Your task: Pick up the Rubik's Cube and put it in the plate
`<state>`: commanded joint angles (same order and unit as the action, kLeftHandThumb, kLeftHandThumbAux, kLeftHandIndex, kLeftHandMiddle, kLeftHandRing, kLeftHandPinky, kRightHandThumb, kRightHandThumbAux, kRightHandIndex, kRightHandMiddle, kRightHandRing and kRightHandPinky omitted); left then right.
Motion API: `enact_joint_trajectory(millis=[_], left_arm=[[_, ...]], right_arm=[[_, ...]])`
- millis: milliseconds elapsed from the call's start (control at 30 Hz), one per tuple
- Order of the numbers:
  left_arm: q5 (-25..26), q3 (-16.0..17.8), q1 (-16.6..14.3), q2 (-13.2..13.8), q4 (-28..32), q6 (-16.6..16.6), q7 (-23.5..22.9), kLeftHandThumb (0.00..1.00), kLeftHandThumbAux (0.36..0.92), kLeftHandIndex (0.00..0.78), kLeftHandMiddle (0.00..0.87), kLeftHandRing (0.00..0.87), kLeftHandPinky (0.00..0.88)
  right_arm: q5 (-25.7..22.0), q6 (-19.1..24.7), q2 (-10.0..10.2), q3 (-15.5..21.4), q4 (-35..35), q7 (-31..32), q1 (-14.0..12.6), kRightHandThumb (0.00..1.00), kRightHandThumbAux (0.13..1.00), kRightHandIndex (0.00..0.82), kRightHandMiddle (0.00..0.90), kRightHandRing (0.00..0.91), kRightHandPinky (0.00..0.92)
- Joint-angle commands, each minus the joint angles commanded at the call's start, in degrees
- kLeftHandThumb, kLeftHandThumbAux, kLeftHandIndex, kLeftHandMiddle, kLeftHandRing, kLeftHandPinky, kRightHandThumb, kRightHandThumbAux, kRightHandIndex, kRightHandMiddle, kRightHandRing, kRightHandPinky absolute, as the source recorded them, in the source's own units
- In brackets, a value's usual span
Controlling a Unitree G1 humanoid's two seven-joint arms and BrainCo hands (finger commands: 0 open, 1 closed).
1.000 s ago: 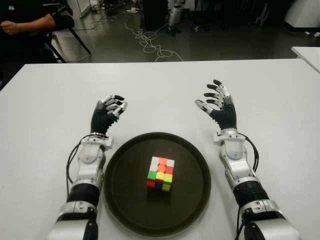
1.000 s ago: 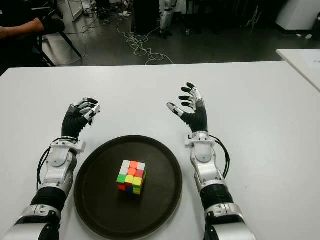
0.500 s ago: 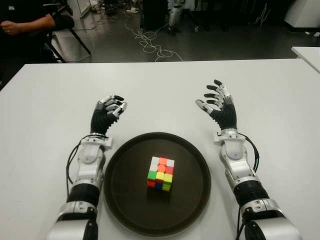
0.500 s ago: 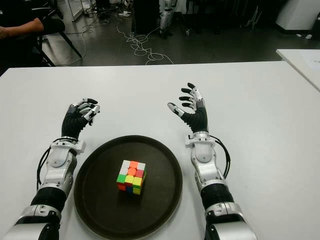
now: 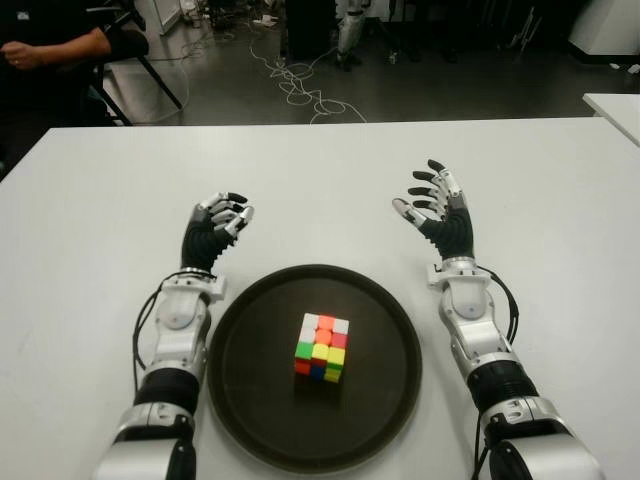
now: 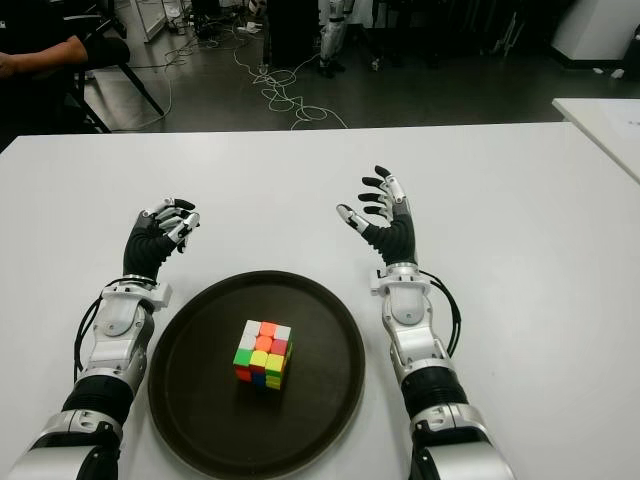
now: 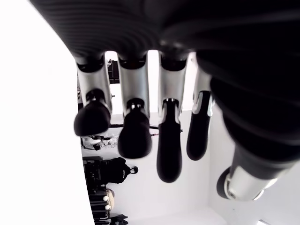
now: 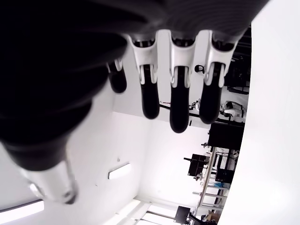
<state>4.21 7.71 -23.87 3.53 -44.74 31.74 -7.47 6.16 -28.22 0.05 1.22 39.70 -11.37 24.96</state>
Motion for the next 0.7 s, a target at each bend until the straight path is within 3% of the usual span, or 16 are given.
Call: enact_joint_trajectory(millis=[700], left_arm=[[0.2,0.2,0.0,-0.1,0.2,-0.4,0.0,0.845,0.660,0.419,0.582,0.747,0.784]], right_arm=[[0.0,-1.0,-0.2,0.0,0.6,0.0,0.3,0.149,0.717,0.156,0.250,0.301,0.349]])
